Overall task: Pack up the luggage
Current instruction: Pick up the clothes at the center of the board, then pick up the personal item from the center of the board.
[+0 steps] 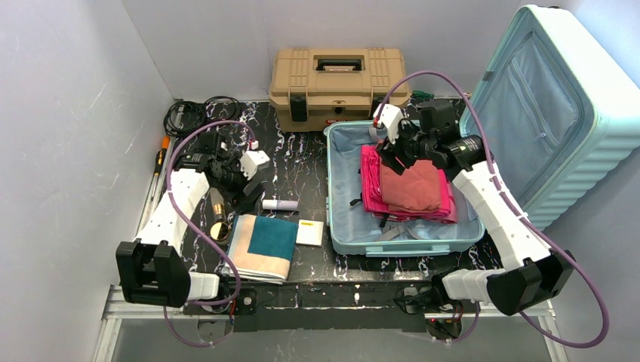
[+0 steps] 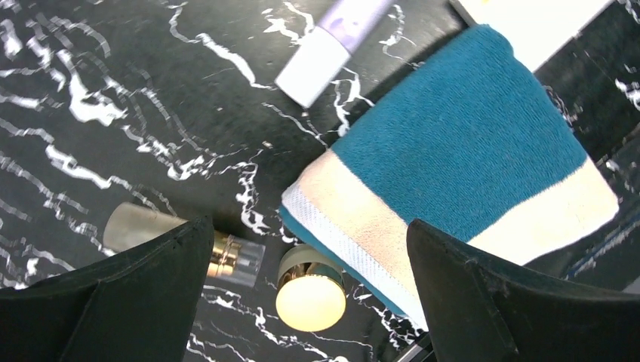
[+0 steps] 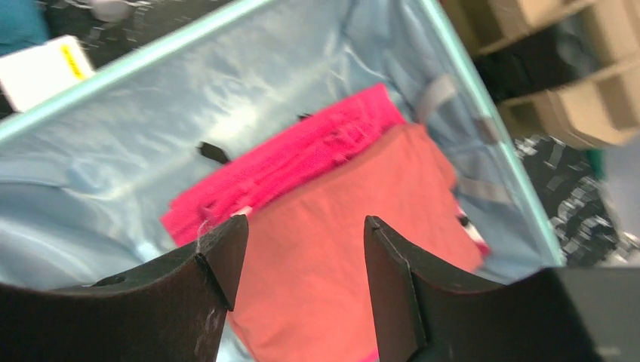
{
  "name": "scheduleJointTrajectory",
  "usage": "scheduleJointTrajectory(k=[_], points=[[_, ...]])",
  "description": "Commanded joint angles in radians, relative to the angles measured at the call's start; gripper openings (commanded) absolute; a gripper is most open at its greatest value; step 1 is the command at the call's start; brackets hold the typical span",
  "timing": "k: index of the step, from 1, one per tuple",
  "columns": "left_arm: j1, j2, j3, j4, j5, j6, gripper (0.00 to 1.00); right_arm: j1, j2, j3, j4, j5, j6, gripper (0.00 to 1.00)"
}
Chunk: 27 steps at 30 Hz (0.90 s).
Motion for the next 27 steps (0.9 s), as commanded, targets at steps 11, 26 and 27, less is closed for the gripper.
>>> scheduleJointTrajectory(k=[11, 26, 27], points=[[0.004, 0.221, -0.005, -0.209, 0.155, 0.51, 0.98, 0.122, 0.074, 0.026, 0.047, -0.317, 0.049, 0.68], [0.004, 0.415, 0.012, -0.176, 0.125, 0.553, 0.86, 0.16, 0.053, -0.048, 0.074, -0.27, 0.012, 0.68], [0.002, 0.41, -0.007, -0.157, 0.12, 0.551, 0.86, 0.161, 0.049, -0.053, 0.075, -0.268, 0.01, 0.68]])
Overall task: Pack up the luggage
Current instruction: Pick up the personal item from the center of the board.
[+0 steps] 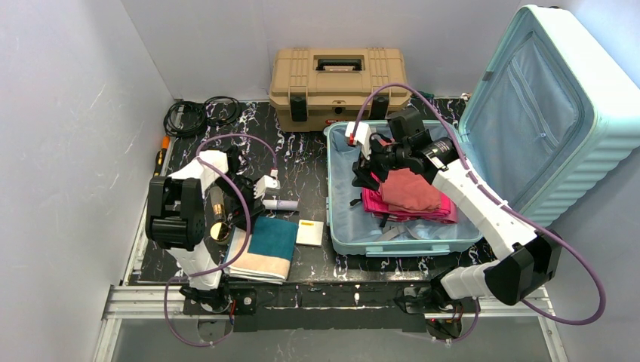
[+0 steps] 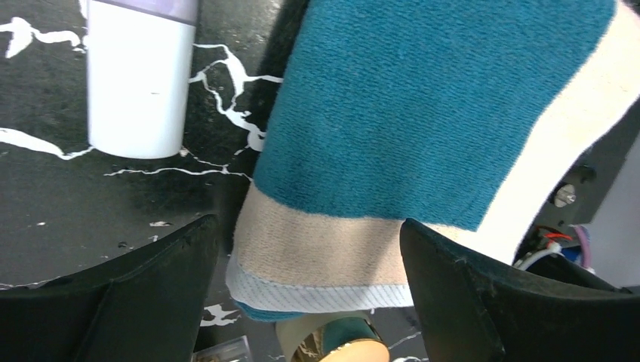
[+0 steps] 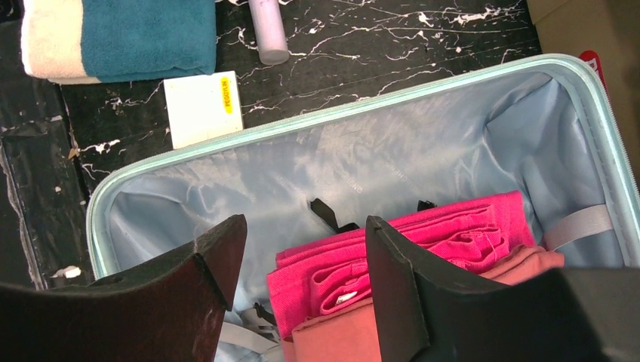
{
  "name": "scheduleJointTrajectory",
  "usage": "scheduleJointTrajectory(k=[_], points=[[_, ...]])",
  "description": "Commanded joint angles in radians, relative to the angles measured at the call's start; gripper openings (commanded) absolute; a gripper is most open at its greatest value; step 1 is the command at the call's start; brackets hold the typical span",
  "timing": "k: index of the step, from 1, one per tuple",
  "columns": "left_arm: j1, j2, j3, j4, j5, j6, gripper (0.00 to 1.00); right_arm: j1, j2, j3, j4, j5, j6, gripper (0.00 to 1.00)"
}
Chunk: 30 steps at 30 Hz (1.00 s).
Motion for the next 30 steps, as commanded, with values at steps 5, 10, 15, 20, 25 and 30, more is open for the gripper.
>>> scheduleJointTrajectory(k=[5, 10, 15, 20, 25, 30], points=[[0.001, -0.027, -0.074, 0.084, -0.033, 0.006, 0.8, 0.006, -0.043, -0.035, 0.042, 0.01, -0.02, 0.68], [-0.005, -0.014, -0.088, 0.086, -0.052, 0.011, 0.66, 0.006, -0.051, -0.032, 0.038, 0.011, -0.021, 0.68], [-0.009, -0.014, -0.088, 0.086, -0.042, 0.011, 0.46, 0.008, -0.041, -0.016, 0.025, 0.013, -0.024, 0.68], [-0.029, -0.022, -0.103, 0.075, -0.055, 0.013, 0.23, 0.015, -0.026, 0.011, 0.011, 0.018, -0.029, 0.68], [-0.038, -0.06, -0.115, 0.063, -0.052, 0.009, 0.0, 0.023, -0.012, 0.036, 0.003, 0.018, -0.032, 0.68], [-0.04, -0.118, -0.117, 0.062, -0.052, -0.011, 0.0, 0.033, -0.002, 0.049, -0.002, 0.017, -0.033, 0.68]])
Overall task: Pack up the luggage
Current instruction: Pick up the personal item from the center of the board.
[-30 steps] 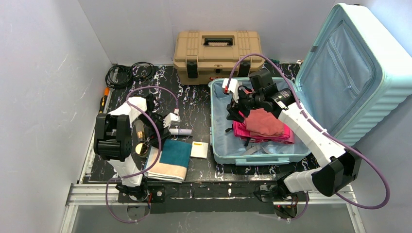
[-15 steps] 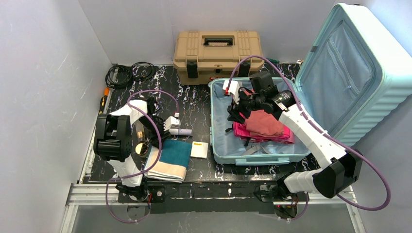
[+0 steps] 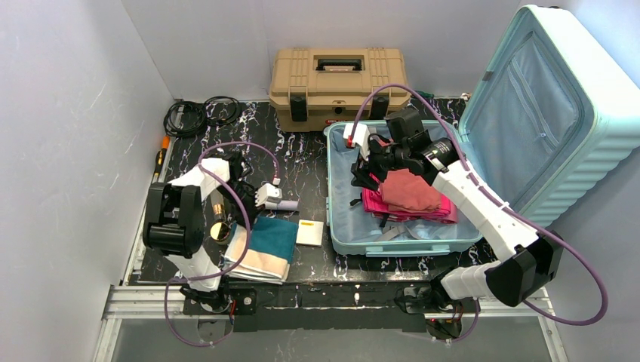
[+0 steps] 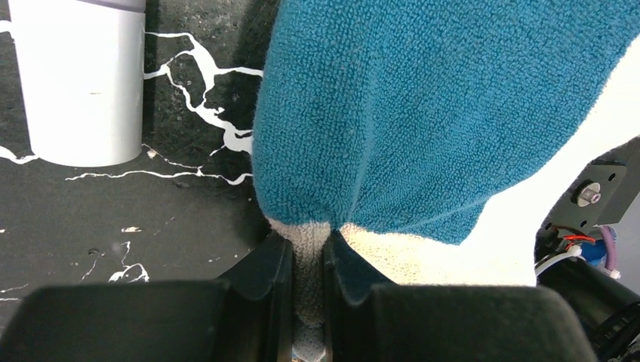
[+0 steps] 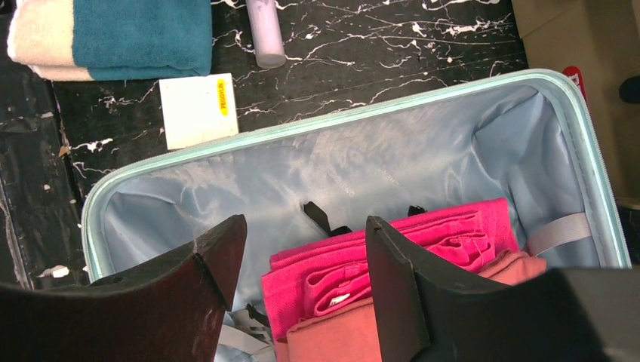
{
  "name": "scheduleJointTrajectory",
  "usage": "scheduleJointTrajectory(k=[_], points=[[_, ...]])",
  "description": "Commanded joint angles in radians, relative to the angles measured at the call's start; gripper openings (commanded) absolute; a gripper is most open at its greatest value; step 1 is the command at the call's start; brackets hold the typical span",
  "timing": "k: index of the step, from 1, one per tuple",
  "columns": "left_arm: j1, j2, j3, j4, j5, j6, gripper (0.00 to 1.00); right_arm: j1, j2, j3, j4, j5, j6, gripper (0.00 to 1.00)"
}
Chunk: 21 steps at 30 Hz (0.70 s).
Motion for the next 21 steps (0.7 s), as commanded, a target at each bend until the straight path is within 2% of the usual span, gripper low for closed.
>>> scheduleJointTrajectory(k=[1, 7, 12, 21], points=[[-0.006, -0.08, -0.015, -0.026, 0.0, -0.011, 0.0, 0.014, 0.011, 0.054, -0.005, -0.007, -0.008, 0.68], [-0.006, -0.197, 0.017, -0.031, 0.012, -0.054, 0.0, 0.024, 0.037, 0.082, -0.025, -0.046, 0.002, 0.69], [-0.007, -0.284, 0.017, -0.052, 0.023, -0.062, 0.0, 0.049, 0.086, 0.113, -0.042, -0.105, 0.027, 0.77], [-0.008, -0.425, -0.036, -0.053, 0.043, -0.073, 0.0, 0.18, 0.297, 0.291, -0.075, -0.22, 0.104, 0.86]])
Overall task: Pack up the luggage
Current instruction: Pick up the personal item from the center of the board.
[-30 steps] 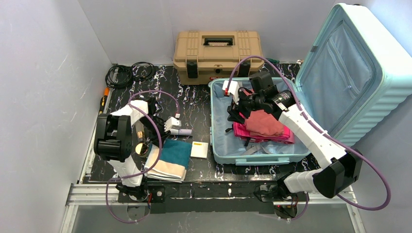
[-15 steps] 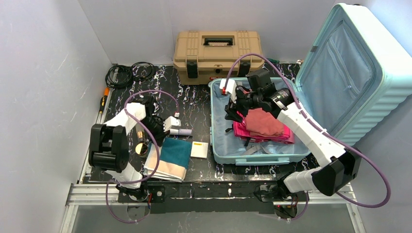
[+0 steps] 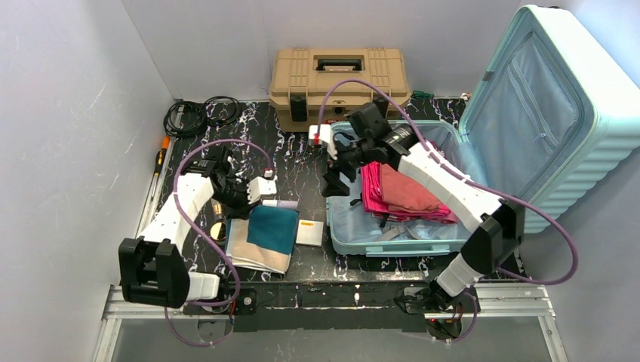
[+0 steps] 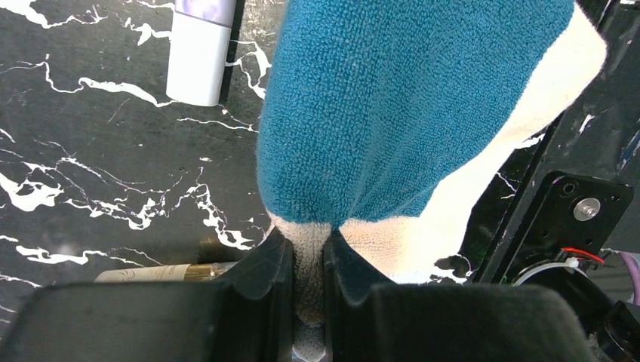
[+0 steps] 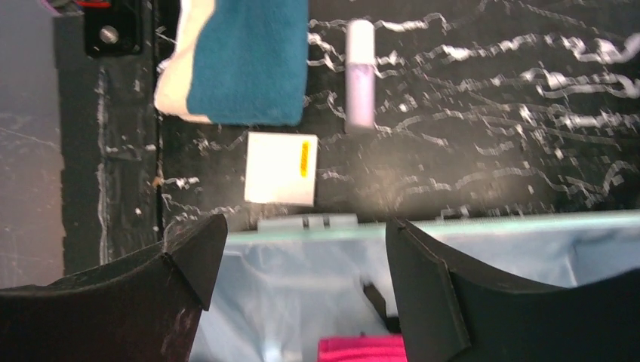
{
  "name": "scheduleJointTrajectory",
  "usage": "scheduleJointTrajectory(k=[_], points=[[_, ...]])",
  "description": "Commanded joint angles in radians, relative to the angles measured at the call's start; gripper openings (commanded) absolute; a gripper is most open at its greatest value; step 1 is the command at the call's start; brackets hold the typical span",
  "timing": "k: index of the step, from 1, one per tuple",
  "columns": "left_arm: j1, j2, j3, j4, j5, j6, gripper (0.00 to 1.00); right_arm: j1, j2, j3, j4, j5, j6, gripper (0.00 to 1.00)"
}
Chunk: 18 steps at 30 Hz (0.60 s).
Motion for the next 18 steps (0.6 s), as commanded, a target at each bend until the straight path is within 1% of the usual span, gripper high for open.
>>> scheduleJointTrajectory(k=[1, 4, 10, 15, 18], points=[[-0.006, -0.077, -0.027, -0.032, 0.048, -0.012, 0.0, 0.078, 0.111, 0.13, -0.022, -0.092, 0.063, 0.86], [-0.006, -0.108, -0.046, -0.024, 0.056, -0.016, 0.0, 0.127, 0.209, 0.189, -0.019, -0.112, 0.097, 0.88], [-0.006, -0.137, -0.08, 0.006, 0.056, -0.028, 0.0, 0.192, 0.367, 0.258, -0.014, -0.214, 0.144, 0.92], [-0.006, -0.171, -0.114, 0.054, 0.062, -0.05, 0.0, 0.21, 0.449, 0.258, 0.016, -0.289, 0.173, 0.93], [-0.006, -0.196, -0.133, 0.088, 0.066, -0.064, 0.0, 0.21, 0.469, 0.253, 0.062, -0.315, 0.195, 0.93]])
